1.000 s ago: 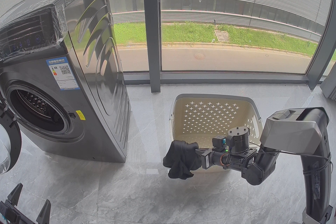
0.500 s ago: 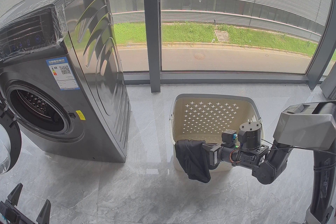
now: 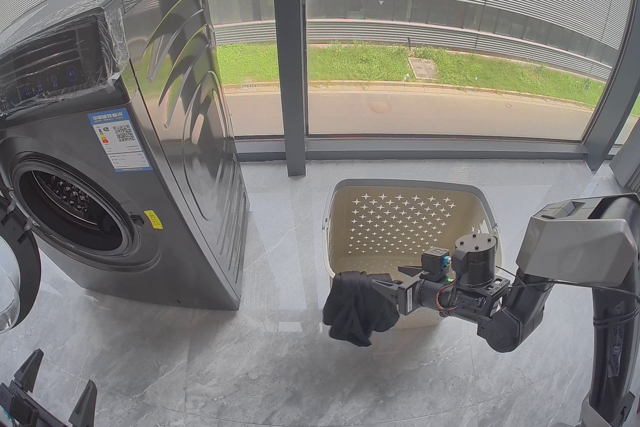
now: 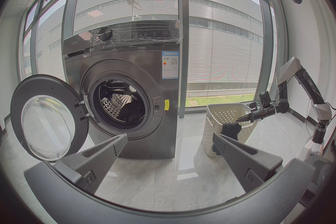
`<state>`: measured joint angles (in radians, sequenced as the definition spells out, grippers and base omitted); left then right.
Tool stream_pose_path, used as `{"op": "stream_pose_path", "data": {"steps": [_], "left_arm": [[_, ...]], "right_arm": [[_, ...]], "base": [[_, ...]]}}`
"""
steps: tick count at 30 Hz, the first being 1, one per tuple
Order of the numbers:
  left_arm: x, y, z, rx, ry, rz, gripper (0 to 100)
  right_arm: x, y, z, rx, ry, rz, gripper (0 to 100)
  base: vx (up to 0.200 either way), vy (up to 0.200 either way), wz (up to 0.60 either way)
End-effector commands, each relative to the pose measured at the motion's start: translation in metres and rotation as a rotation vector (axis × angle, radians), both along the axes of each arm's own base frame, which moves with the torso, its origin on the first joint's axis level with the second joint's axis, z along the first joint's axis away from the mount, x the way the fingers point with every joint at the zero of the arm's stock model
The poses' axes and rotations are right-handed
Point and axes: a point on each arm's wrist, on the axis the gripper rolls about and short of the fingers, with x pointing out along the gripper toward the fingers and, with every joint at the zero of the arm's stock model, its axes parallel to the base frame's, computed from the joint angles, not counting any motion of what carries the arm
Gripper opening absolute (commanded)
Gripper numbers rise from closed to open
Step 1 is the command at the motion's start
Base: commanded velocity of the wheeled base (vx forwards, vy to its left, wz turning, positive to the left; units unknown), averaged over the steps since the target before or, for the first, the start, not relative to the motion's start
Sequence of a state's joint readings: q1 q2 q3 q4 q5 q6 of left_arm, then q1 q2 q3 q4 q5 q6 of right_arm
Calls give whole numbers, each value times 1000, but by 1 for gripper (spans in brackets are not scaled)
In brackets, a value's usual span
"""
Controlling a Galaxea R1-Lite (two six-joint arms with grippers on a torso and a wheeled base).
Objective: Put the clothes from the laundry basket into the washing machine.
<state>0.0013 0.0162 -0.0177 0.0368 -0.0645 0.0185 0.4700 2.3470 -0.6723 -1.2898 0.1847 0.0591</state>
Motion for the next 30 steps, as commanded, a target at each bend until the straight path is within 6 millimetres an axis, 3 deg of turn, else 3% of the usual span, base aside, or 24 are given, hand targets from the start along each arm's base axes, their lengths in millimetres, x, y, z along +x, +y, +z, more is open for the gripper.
{"op": "stream_pose_path", "data": {"steps": [1,14,26,27,30], "left_arm": [[0,0,-5,0,2,2,100],[0,0,-5,0,2,0,100],[0,0,-5,0,2,0,100],[0,0,-5,0,2,0,100],[0,0,-5,0,2,0,100]], "right_arm": [[-1,-1,-7,-6,14,3,100],[4,3,-35,-29,59,38,100],[14,11,-40,-19,36,38,100],[14,11,-40,-18,35,40,0],[13,10,-41,-18,36,38,0]], "base": [[0,0,0],[0,0,0],[0,0,0],[0,0,0],[0,0,0]]}}
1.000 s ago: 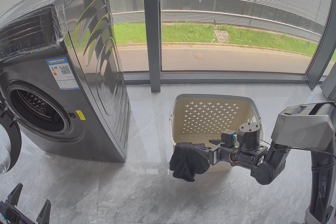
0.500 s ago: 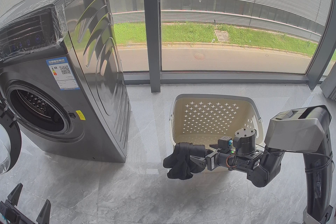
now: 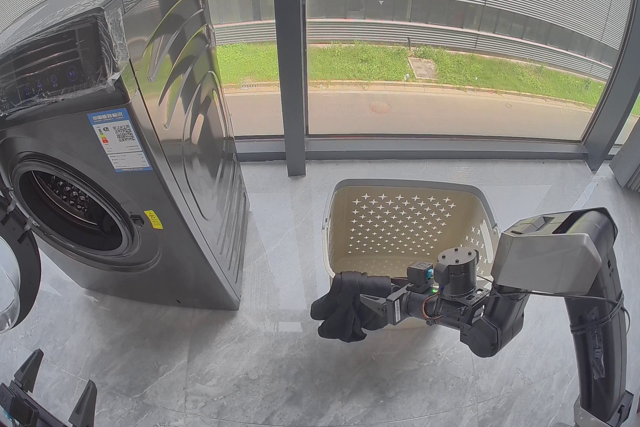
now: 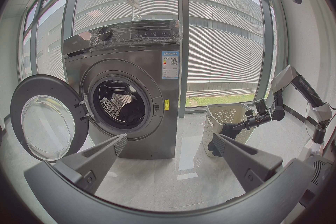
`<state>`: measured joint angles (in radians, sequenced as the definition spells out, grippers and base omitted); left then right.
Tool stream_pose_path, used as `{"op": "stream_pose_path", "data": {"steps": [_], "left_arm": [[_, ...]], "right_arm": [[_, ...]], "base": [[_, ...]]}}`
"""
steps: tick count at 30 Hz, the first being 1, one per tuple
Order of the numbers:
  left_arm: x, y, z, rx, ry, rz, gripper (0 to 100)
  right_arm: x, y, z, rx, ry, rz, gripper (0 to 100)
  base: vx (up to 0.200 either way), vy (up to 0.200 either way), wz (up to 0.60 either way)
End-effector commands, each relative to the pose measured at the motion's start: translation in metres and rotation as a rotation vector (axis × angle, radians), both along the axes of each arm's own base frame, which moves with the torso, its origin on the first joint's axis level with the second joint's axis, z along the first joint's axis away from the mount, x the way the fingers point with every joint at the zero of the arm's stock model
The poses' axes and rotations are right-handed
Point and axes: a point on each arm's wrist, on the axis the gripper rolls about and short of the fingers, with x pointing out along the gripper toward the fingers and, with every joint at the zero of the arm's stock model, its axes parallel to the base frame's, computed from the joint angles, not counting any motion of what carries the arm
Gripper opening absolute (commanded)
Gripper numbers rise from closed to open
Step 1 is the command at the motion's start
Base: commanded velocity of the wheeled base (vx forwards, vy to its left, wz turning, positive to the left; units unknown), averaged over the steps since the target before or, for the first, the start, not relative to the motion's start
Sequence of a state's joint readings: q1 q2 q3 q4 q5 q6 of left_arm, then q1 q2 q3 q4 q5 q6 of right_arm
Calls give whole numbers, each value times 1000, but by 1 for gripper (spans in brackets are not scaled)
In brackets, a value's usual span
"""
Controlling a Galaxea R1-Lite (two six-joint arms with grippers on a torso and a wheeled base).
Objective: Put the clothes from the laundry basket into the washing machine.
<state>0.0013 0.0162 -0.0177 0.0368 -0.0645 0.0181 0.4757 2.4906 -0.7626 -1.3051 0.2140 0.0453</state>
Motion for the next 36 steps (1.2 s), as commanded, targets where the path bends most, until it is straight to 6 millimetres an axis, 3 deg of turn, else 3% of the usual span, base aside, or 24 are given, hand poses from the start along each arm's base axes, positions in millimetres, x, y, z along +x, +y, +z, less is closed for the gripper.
{"op": "stream_pose_path", "data": {"steps": [1,9,19,27,34,36], "left_arm": [[0,0,-5,0,1,0,100],[0,0,-5,-1,2,0,100],[0,0,-5,-1,2,0,100],[0,0,-5,-1,2,0,100],[0,0,-5,-1,2,0,100],[0,0,-5,-1,2,0,100]], "right_arm": [[-1,-1,-2,-1,4,-1,0],[-7,-4,10,17,-26,1,0],[-18,-12,40,56,-76,-3,0],[-29,-14,82,153,-183,-9,0],[-47,-21,147,246,-352,-57,0],[-52,-23,158,257,-375,-64,0]], "base": [[0,0,0],[0,0,0],[0,0,0],[0,0,0],[0,0,0],[0,0,0]]}}
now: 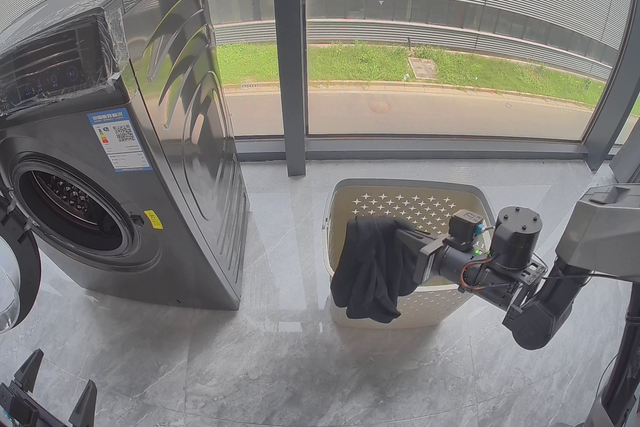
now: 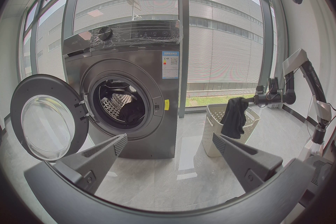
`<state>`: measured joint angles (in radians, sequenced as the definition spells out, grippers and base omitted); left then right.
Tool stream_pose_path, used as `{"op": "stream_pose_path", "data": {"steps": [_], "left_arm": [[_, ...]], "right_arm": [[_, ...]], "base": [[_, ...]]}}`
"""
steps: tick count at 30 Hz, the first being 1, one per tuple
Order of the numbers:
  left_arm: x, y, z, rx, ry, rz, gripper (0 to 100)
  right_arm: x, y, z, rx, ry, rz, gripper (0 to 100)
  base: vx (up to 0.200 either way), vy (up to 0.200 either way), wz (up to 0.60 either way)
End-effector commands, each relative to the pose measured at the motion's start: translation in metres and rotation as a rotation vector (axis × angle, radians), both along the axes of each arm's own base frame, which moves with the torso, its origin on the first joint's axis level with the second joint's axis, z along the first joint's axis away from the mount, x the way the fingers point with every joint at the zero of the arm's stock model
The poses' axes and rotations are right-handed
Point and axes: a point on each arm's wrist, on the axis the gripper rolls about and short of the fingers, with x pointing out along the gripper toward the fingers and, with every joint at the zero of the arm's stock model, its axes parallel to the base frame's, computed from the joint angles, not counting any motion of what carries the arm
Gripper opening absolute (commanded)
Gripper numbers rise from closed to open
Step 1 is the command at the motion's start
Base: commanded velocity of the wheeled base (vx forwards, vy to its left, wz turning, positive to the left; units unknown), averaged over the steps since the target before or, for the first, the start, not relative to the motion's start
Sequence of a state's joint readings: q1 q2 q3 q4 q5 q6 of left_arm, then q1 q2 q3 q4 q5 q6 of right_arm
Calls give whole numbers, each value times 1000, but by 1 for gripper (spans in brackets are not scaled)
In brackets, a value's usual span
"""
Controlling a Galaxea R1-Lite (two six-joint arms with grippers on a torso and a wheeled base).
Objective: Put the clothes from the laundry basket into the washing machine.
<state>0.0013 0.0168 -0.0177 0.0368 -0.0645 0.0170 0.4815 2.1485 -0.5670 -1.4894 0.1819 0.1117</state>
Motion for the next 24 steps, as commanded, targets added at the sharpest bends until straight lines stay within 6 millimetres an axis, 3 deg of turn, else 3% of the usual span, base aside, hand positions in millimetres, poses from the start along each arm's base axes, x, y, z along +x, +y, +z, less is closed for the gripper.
{"op": "stream_pose_path", "data": {"steps": [1,6,9,20,24], "left_arm": [[0,0,-5,0,1,0,100],[0,0,-5,0,1,0,100],[0,0,-5,0,1,0,100],[0,0,-5,4,1,0,100],[0,0,-5,0,1,0,100]], "right_arm": [[-22,-9,58,75,-142,-22,0],[-40,-17,92,123,-224,-35,0],[-45,-26,106,136,-247,-128,0],[-66,-40,127,124,-233,-279,0],[-82,-44,137,104,-200,-336,0]], "base": [[0,0,0],[0,0,0],[0,0,0],[0,0,0],[0,0,0]]}}
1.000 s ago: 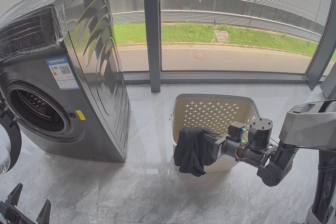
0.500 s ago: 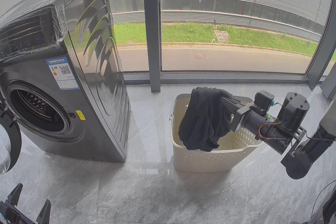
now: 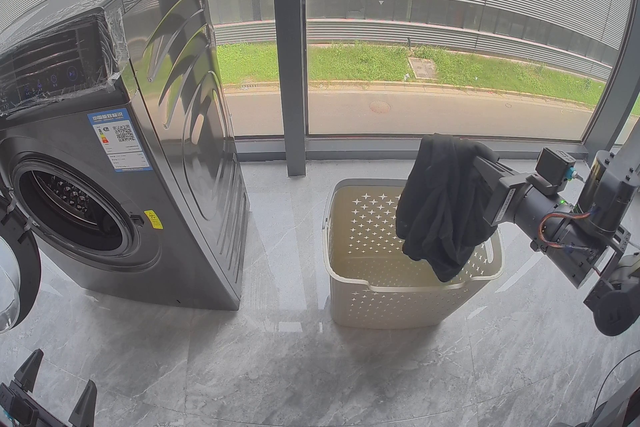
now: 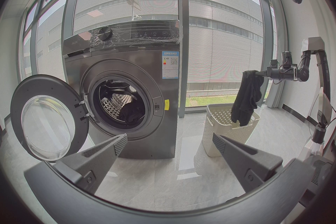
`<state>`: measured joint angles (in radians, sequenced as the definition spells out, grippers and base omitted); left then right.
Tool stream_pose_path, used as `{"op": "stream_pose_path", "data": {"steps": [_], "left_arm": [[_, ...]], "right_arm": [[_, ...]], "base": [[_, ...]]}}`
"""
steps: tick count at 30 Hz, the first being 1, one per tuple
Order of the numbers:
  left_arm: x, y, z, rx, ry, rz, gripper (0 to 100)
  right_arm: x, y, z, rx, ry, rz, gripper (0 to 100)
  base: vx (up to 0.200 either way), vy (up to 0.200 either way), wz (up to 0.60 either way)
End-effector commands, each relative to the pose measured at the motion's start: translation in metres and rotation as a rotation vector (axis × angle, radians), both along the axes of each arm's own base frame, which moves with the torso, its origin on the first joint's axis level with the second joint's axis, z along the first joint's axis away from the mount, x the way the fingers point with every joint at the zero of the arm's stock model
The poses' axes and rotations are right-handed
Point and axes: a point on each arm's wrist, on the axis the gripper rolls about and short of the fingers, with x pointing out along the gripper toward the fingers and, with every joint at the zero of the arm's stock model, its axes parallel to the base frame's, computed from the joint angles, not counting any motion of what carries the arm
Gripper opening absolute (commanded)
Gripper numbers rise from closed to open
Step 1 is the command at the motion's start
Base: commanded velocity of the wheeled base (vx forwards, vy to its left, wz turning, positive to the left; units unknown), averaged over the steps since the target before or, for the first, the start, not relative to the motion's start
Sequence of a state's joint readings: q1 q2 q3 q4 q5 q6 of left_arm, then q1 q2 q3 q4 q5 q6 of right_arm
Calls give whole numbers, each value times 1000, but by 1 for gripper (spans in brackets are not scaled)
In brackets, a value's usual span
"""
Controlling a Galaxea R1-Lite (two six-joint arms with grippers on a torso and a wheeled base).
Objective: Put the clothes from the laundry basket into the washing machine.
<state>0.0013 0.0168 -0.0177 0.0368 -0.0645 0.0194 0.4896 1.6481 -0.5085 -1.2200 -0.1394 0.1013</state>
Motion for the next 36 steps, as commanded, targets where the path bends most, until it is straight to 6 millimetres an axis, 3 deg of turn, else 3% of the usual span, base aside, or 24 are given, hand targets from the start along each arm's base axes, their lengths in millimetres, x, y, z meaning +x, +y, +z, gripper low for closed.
{"op": "stream_pose_path", "data": {"steps": [1,12,21,36], "left_arm": [[0,0,-5,-2,1,0,100],[0,0,-5,-2,3,0,100],[0,0,-5,-4,3,-1,100],[0,0,-5,-9,3,1,100]], "right_arm": [[-23,-5,24,30,-42,-26,0],[-26,-5,20,20,-21,-48,0],[-30,3,19,27,-12,-99,0],[-32,6,19,37,-8,-86,0]], "base": [[0,0,0],[-164,0,0],[0,0,0],[0,200,0]]}}
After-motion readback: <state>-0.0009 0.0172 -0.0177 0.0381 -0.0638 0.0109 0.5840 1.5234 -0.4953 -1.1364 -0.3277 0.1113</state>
